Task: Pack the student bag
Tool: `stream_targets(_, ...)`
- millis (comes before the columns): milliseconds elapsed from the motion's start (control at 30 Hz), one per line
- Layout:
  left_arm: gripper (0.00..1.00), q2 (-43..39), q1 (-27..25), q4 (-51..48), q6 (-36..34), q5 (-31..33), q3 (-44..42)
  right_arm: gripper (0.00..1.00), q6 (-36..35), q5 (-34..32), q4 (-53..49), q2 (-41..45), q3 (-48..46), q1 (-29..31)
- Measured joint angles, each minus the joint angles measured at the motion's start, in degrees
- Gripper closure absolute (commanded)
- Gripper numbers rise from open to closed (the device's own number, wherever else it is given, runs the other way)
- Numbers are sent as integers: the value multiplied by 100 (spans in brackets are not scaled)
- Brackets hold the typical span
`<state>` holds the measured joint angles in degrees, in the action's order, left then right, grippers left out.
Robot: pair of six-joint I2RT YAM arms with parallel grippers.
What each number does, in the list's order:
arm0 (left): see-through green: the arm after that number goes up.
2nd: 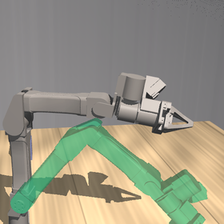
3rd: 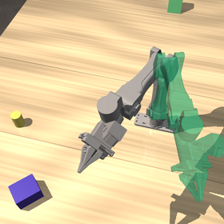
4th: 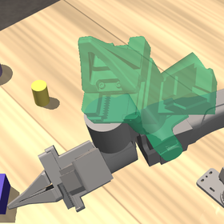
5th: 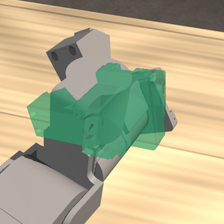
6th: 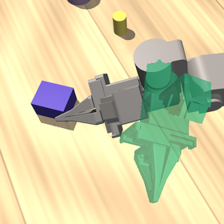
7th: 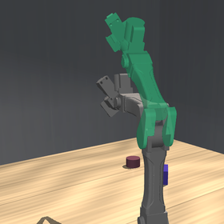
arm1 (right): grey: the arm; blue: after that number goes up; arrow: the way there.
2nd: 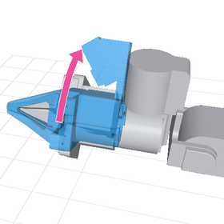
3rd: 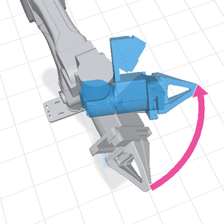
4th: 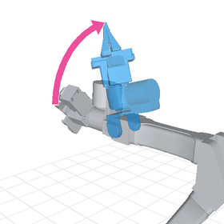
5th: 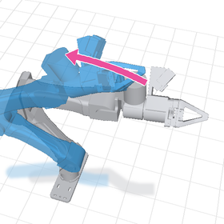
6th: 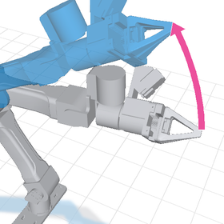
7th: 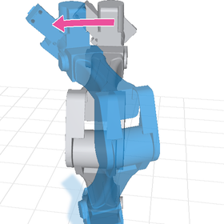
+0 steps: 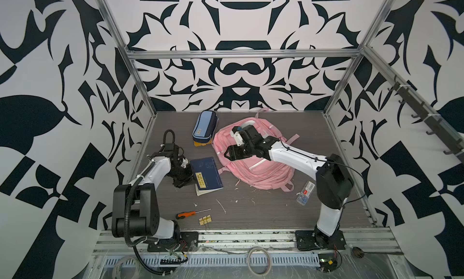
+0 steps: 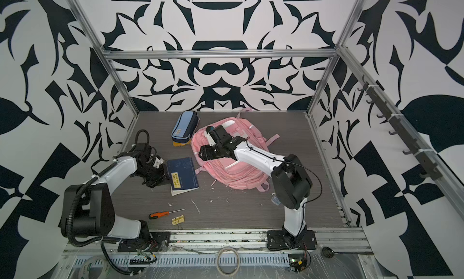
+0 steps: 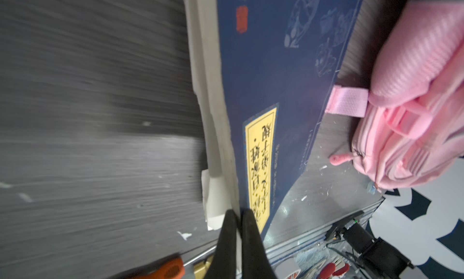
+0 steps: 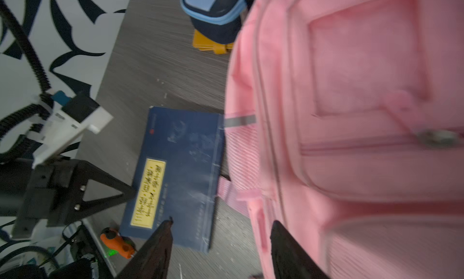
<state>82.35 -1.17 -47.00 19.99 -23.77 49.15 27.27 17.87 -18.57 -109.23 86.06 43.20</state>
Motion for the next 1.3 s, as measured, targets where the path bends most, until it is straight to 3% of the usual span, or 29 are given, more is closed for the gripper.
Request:
stream_targets(200,100,-17,-236,299,417,-50,-354,37,232,535,46,-975,625,190)
stream_targets(400,70,-173,-256,468,723,138,-533,38,387,778,42,-1502,632,223)
stream_targets(700,51,-356,-256,514,754,505,-549,53,514,946,151,-1534,459,216)
stream_targets(1100,49,59,-256,835,588,592,-474,52,417,984,581,-892,-914,-149)
stream_targets(1300,49,83,-256,1027,546,511,-575,47,87,671,-87,-828,-684,-339)
